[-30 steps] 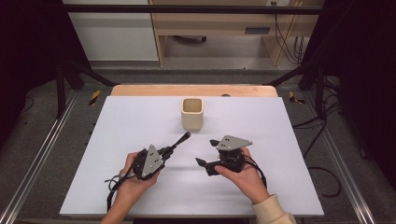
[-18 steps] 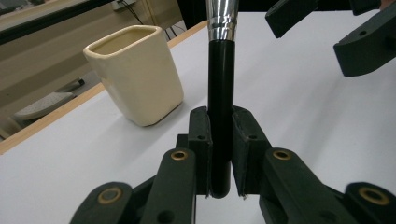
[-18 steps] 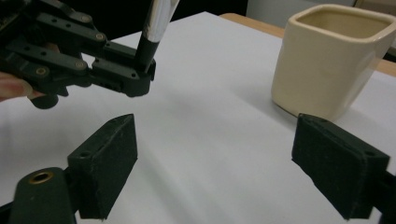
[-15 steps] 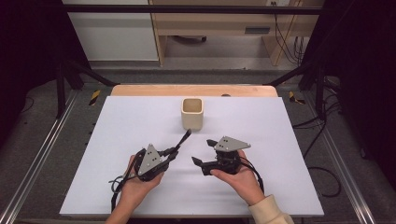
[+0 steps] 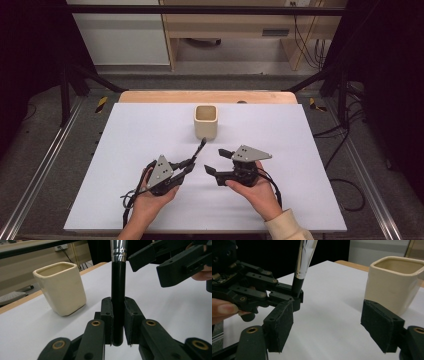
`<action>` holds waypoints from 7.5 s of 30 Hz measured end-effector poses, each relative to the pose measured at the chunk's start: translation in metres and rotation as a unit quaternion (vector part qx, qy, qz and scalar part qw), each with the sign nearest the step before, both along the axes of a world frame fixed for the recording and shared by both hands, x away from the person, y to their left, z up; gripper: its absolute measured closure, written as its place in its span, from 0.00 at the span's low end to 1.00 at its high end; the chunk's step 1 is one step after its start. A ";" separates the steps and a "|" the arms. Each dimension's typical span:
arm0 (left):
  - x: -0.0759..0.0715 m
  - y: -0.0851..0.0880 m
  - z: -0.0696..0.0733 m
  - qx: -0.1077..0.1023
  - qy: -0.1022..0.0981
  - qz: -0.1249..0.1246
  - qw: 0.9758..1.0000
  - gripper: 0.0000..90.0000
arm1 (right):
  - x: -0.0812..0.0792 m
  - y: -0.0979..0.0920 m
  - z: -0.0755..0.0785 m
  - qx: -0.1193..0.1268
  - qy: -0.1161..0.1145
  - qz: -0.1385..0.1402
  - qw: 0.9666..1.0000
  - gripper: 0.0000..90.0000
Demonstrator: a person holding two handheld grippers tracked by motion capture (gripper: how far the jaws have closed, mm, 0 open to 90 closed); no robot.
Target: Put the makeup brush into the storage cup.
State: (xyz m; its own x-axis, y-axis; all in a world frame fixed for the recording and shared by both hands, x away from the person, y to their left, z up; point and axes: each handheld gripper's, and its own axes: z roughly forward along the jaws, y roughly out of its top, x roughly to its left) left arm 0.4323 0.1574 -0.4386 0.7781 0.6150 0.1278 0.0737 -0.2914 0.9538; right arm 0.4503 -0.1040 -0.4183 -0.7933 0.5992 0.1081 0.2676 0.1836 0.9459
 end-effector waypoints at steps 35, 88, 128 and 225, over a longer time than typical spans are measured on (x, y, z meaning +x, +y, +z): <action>-0.006 -0.014 -0.005 -0.034 0.028 -0.017 0.999 0.88 | -0.001 0.010 0.004 0.069 0.005 0.019 0.997 0.46; 0.001 -0.011 -0.009 -0.003 0.040 0.005 0.999 0.52 | 0.015 -0.007 -0.004 0.068 0.004 0.001 0.998 0.87; 0.011 0.078 0.003 -0.067 0.011 0.106 0.992 0.04 | 0.017 -0.042 -0.002 0.002 -0.041 -0.078 0.996 0.87; 0.009 0.139 -0.003 -0.124 -0.017 0.152 0.980 0.03 | 0.094 -0.036 0.079 -0.026 -0.064 -0.108 0.992 0.87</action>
State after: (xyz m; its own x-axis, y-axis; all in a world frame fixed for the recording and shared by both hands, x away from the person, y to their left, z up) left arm 0.4413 0.2968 -0.4415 0.5515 0.8336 -0.0322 0.0876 -0.0196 0.9960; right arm 0.5439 -0.1395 -0.3390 -0.6507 0.7590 -0.0216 0.1837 0.1850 0.9654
